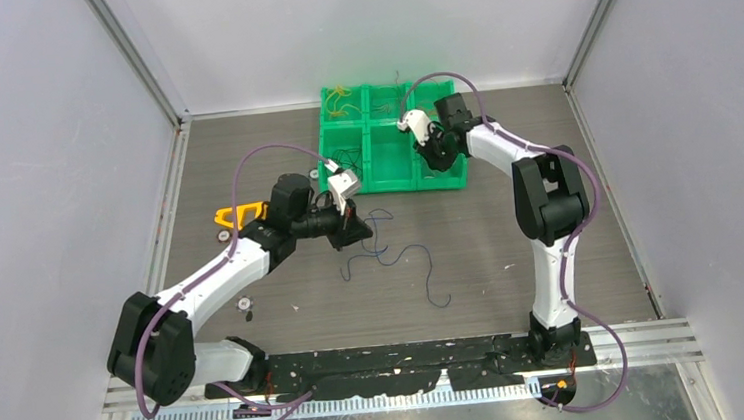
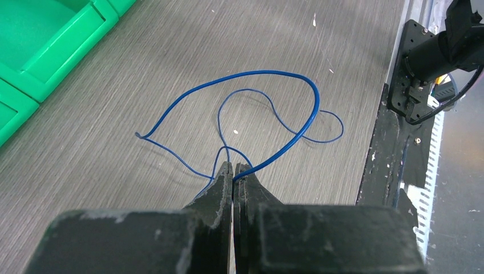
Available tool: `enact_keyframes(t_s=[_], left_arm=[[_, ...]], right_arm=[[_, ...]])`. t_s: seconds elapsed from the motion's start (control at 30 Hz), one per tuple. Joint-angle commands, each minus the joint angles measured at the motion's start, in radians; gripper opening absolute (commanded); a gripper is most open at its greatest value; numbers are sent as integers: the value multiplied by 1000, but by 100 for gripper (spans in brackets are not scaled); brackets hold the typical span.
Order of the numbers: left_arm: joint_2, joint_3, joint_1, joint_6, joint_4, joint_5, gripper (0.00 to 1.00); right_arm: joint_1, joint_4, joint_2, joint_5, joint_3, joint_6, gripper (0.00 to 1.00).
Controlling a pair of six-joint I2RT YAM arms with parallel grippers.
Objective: Untangle the cables
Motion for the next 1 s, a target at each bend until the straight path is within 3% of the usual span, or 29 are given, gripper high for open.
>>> enact_keyframes(t_s=[0.0, 0.03, 0.1, 0.37, 0.53, 0.7, 0.97], left_arm=[[1, 42, 5, -26, 15, -11, 0], [2, 43, 6, -26, 15, -11, 0], [4, 46, 5, -28, 15, -14, 0], [11, 60, 5, -30, 15, -15, 0], [20, 67, 6, -42, 15, -19, 0], [24, 70, 5, -49, 15, -21, 0], [26, 71, 5, -41, 15, -23, 0]], right_arm=[[-12, -77, -22, -34, 109, 9, 29], [-12, -81, -35, -50, 121, 28, 36], [-12, -91, -60, -67, 134, 52, 40], [-45, -149, -152, -158, 162, 154, 41], [-56, -154, -153, -179, 193, 344, 57], [-47, -136, -96, -70, 251, 636, 55], [-35, -112, -25, -18, 260, 792, 50]])
